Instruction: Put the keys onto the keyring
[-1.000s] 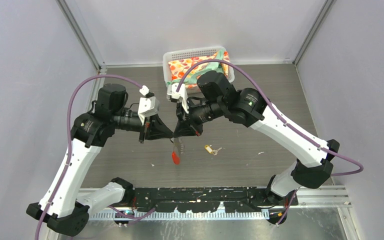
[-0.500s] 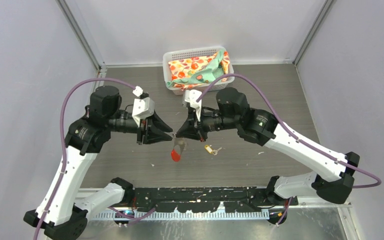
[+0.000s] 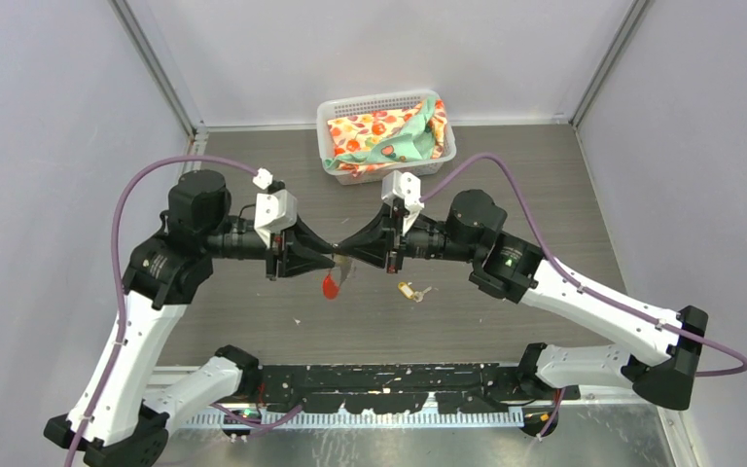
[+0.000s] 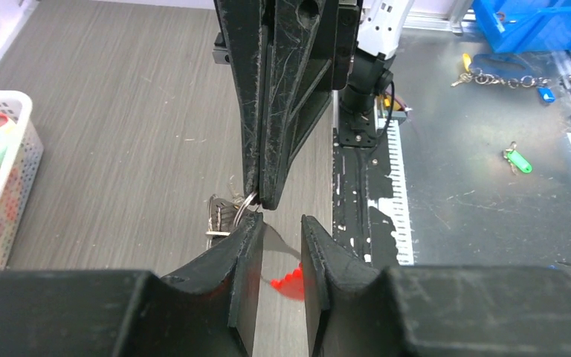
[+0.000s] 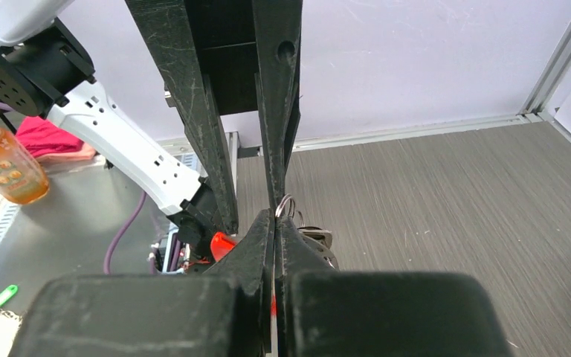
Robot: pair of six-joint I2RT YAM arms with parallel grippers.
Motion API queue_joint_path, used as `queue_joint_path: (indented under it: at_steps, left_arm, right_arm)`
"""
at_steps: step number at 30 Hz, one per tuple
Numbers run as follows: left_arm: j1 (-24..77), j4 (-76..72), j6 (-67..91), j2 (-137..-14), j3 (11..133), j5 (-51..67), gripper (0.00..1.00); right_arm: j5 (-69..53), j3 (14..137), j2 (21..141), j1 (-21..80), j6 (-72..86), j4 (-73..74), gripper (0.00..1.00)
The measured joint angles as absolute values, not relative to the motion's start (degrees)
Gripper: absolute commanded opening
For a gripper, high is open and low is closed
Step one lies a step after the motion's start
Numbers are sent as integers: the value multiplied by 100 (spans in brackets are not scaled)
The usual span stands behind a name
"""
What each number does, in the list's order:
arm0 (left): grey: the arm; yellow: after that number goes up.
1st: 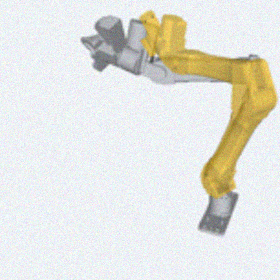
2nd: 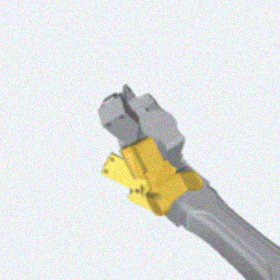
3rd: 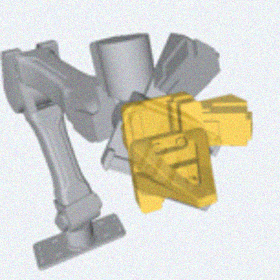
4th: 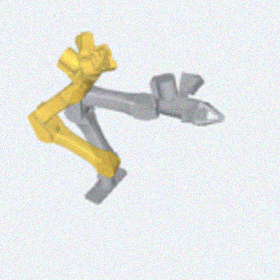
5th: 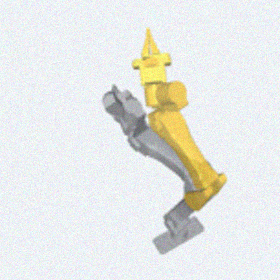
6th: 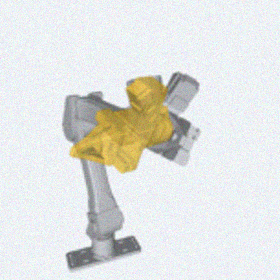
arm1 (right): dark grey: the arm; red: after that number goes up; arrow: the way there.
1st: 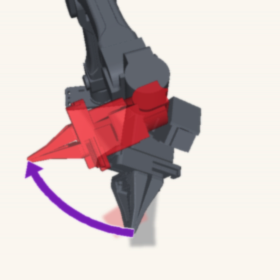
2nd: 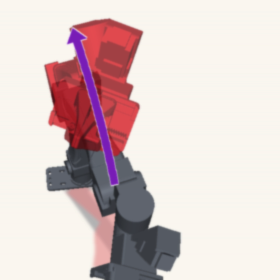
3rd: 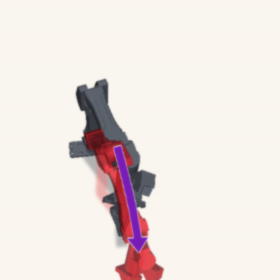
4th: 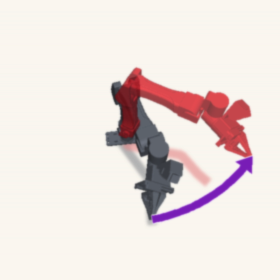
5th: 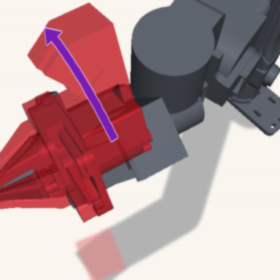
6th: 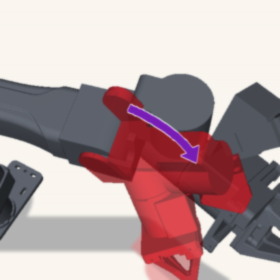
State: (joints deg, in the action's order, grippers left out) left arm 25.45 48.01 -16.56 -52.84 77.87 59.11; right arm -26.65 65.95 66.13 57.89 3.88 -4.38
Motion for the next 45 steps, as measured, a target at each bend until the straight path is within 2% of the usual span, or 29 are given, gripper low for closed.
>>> queue_joint_path:
  at_steps: [10,11,13,16,25,29,31,33,35,39,42,45]
  left_arm:
    - [2545,4648,-1525,-4906,7762,5688,18]
    - [2545,4646,-1535,-4875,7762,5640,19]
    - [2545,4639,-1540,-4845,7762,5561,30]
    - [2545,4576,-1511,-4821,7762,5509,40]
    - [2545,4206,-1028,-5009,7620,5813,41]
    - [2545,3986,-799,-5111,7553,5813,32]
    - [2545,3907,-725,-5133,7553,5830,22]
    - [2545,3837,-635,-5135,7550,5887,8]
    - [2545,3787,-598,-5131,7550,5986,1]
    - [2545,3804,-644,-5096,7548,6064,0]
    - [2545,3935,-878,-5098,7553,6062,0]
    - [2554,4241,-1341,-5118,7579,6029,0]
  right_arm:
    - [-2591,6152,6287,5791,593,-1070,1]
    - [-2598,6114,6257,5791,613,-1131,1]
    - [-2628,6084,6237,5791,668,-1240,1]
    - [-2696,6084,6239,5791,770,-1334,1]
    - [-2869,6084,6243,5791,878,-1468,1]
    - [-2961,6084,6307,5791,893,-1470,1]
    - [-2978,6084,6340,5791,897,-1461,1]
    - [-2987,6084,6353,5791,895,-1457,1]
    - [-2980,6084,6353,5789,888,-1444,1]
    - [-2963,6086,6353,5791,854,-1428,4]
    - [-2934,6239,6364,5791,755,-1061,16]
    - [-2897,6726,6499,5795,552,-204,24]
